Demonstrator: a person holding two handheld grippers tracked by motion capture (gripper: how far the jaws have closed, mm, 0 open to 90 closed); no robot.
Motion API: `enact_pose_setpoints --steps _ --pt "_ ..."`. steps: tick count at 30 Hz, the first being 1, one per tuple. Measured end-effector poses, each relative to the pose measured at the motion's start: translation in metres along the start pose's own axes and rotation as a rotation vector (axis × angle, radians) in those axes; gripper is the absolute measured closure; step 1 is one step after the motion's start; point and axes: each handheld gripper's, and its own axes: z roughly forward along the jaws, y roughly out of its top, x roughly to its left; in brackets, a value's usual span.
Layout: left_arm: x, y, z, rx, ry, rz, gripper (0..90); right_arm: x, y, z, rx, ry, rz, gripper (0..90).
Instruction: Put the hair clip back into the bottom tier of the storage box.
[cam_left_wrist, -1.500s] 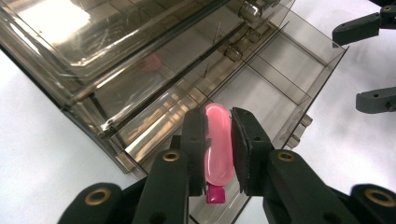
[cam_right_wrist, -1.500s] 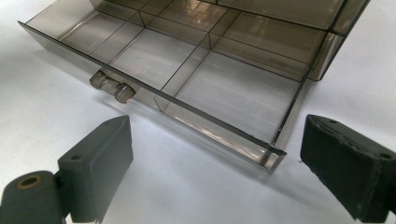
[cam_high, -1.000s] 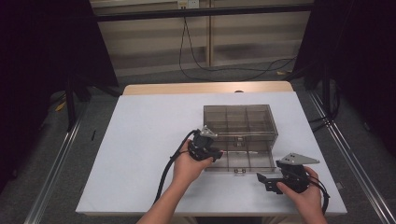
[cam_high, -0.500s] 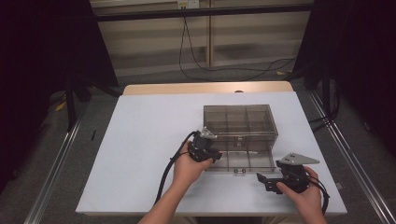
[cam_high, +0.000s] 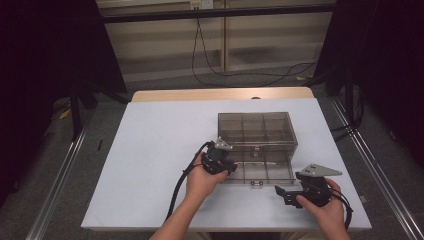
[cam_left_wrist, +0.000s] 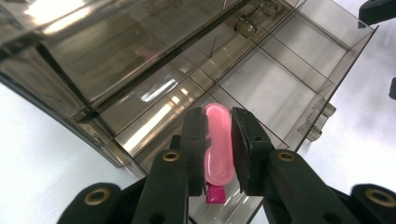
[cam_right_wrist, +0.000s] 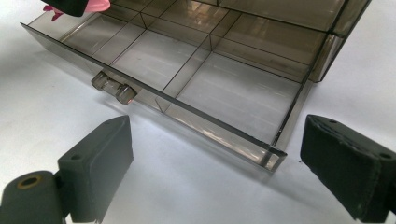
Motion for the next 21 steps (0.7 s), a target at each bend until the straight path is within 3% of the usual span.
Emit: enact_pose_setpoints --steps 19,21 --pt "0.0012 -0.0065 0.0051 0.001 0.020 -0.016 75.9 0.0003 0.0001 0.0001 0.001 0.002 -0.001 9.3" --pt "0.0019 -0.0069 0.0058 0.003 0.007 -0.017 75.9 0.0006 0.0001 0.0002 0.003 0.001 -0.001 9.3"
